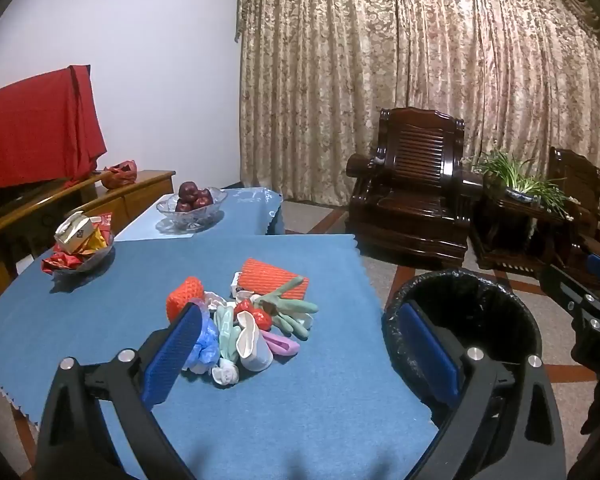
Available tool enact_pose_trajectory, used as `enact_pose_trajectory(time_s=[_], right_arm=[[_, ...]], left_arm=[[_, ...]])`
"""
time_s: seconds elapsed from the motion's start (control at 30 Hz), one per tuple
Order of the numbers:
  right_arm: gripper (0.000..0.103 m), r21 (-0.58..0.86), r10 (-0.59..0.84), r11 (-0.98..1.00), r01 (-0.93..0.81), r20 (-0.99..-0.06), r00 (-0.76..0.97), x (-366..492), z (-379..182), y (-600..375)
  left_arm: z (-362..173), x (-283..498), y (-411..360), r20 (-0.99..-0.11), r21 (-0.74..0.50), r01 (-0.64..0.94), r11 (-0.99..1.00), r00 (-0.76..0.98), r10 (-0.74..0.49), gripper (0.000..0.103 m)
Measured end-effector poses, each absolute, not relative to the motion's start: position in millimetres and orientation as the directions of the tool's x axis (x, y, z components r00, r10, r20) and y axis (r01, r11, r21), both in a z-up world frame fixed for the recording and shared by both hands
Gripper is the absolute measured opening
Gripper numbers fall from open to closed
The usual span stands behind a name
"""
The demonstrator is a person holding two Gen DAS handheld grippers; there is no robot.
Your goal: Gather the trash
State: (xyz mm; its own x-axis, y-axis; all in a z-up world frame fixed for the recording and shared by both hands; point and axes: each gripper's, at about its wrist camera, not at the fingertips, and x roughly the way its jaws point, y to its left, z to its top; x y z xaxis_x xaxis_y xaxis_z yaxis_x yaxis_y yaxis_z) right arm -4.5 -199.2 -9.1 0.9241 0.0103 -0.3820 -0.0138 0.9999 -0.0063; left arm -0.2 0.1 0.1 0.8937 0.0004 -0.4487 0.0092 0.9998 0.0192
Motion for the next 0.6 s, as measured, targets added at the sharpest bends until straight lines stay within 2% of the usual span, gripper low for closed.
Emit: enact_pose_trajectory(time_s=[0.6], right_arm=[[0.098,-0.003,0.01,1.0,-0.012,-0.384,0.923,-3.6,-9.8,-200.6]], left_arm=[[0.3,0.1,0.8,-0.448,0.021,0.012,1.0,0.894,-0.002,0.097]])
